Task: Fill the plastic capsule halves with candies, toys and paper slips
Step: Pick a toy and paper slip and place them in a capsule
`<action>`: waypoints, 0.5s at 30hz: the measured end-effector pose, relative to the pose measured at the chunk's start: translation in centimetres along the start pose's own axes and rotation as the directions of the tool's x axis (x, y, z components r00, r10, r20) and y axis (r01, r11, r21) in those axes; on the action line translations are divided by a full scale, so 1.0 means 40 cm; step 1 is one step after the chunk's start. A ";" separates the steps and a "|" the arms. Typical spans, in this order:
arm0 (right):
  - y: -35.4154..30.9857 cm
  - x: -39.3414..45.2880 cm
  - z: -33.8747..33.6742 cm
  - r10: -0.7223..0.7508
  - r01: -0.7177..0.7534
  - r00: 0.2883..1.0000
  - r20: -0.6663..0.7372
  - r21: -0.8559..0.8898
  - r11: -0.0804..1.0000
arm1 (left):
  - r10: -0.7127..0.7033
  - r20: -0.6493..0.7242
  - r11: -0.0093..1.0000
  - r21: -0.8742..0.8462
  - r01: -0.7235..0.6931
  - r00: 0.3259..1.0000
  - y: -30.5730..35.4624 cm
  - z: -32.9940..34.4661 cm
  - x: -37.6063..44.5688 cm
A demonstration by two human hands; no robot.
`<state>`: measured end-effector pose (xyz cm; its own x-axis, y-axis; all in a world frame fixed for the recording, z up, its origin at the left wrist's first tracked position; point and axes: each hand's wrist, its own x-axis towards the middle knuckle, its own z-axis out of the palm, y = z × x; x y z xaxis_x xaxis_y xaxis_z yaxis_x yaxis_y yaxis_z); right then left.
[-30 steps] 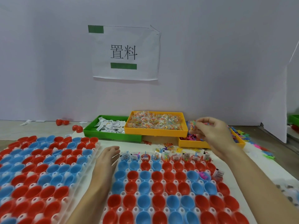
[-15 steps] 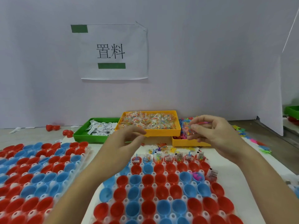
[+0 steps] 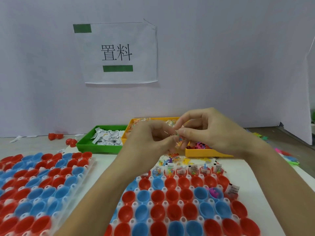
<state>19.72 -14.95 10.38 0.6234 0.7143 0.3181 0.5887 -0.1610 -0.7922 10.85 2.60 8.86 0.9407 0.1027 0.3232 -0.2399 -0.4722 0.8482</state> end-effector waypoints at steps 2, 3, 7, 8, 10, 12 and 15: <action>0.003 -0.002 -0.001 0.016 -0.016 1.000 0.007 0.039 0.999 | -0.030 -0.033 0.995 -0.100 0.027 0.999 -0.006 -0.001 0.002; 0.005 -0.003 -0.002 0.026 -0.027 1.000 0.013 0.056 0.998 | -0.054 -0.049 0.985 -0.166 0.045 0.997 -0.009 -0.002 0.002; 0.008 -0.003 0.001 0.030 -0.030 1.000 0.002 0.045 0.999 | -0.105 -0.077 0.935 -0.347 0.072 0.991 -0.013 0.004 0.004; 0.010 -0.001 0.005 0.022 -0.021 1.000 -0.017 0.042 0.999 | -0.104 -0.081 0.927 -0.368 0.067 0.991 -0.014 0.007 0.005; 0.013 0.004 0.011 0.009 -0.007 0.998 -0.063 0.029 1.000 | -0.091 -0.081 0.922 -0.383 0.053 0.993 -0.015 0.009 0.007; 0.016 0.007 0.013 0.002 -0.002 0.996 -0.095 0.003 1.000 | -0.069 -0.064 0.929 -0.368 0.040 0.996 -0.016 0.008 0.007; 0.017 0.009 0.016 -0.016 0.015 0.994 -0.109 -0.018 1.000 | -0.028 -0.076 0.945 -0.326 0.001 0.997 -0.017 0.005 0.006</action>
<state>20.03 -14.39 9.62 0.6661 0.6383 0.3860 0.6067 -0.1627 -0.7781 11.30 2.78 8.30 0.9261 0.1819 0.3305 -0.3036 -0.1604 0.9392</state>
